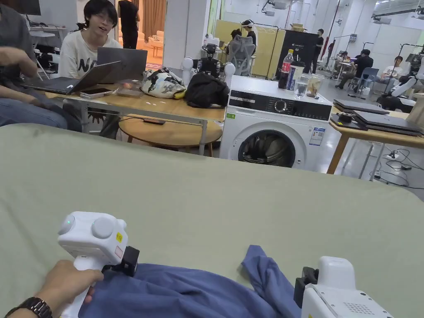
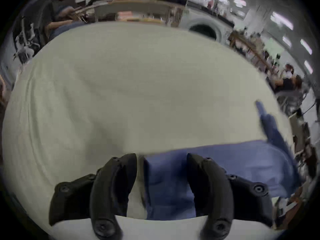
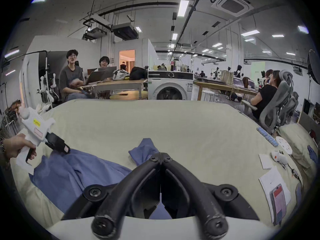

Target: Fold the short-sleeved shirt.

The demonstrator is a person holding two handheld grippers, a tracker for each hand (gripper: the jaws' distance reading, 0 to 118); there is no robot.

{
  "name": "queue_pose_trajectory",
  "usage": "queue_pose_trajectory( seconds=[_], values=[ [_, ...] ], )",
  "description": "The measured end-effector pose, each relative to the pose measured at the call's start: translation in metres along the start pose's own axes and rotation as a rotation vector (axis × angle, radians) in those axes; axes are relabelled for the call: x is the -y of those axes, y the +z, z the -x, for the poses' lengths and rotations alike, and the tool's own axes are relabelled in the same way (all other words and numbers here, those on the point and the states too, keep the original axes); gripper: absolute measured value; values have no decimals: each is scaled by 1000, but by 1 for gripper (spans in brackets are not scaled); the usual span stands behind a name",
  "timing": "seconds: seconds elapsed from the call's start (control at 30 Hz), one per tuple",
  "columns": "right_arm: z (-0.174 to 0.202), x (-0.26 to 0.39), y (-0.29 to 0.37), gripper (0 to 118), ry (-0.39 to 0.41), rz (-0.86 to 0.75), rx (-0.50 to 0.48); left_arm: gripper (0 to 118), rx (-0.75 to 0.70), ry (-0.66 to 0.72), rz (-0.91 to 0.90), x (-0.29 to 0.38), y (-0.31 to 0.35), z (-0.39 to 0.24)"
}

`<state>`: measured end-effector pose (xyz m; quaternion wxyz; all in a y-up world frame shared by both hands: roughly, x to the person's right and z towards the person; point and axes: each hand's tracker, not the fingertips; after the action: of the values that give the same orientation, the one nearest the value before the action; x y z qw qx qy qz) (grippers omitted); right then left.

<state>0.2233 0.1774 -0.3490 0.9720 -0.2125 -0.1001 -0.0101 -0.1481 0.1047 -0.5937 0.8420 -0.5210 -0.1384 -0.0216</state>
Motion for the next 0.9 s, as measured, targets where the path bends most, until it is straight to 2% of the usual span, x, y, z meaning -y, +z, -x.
queue_pose_trajectory(
  seconds=[0.1, 0.13, 0.2, 0.3, 0.37, 0.4, 0.43, 0.47, 0.5, 0.53, 0.73, 0.8, 0.83, 0.87, 0.9],
  values=[
    [-11, 0, -3, 0, 2, 19, 19, 55, -59, -51, -39, 5, 12, -19],
    [-17, -1, -5, 0, -5, 24, 24, 47, -62, -88, -56, 7, 14, -24],
    [-27, -8, -11, 0, -26, 50, 40, 0, -42, -98, -54, 10, 17, -23],
    [-45, -23, -27, 0, -60, 111, 46, 0, 59, -42, -141, 14, 39, -15],
    [-55, -31, -44, 0, -83, 173, 26, 0, 5, -33, -211, 21, 56, -8],
    [-59, -34, -54, 5, -95, 212, 4, 0, 19, -23, -236, 24, 64, -5],
    [-65, -35, -70, 16, -102, 247, -6, 0, 35, -15, -237, 28, 72, -1],
    [-66, -35, -82, 40, -88, 296, -3, 0, 41, 0, -246, 31, 77, 3],
    [-66, -33, -93, 56, -87, 329, -22, 0, 47, 7, -254, 35, 83, 7],
    [-64, -30, -104, 63, -69, 352, -22, 0, 50, 13, -262, 40, 88, 10],
    [-42, -1, -154, 63, -1, 606, -106, 0, 53, 60, -293, 65, 109, 19],
    [-38, 11, -161, 60, 26, 673, -78, 0, 50, 64, -291, 71, 112, 19],
    [-37, 13, -153, 57, 0, 622, -87, 0, 50, 62, -288, 74, 112, 19],
    [-37, 11, -147, 46, -28, 575, -77, 0, 48, 64, -288, 75, 113, 17],
    [-36, 11, -146, 46, -42, 570, -89, 0, 48, 64, -288, 76, 114, 17]
  ],
)
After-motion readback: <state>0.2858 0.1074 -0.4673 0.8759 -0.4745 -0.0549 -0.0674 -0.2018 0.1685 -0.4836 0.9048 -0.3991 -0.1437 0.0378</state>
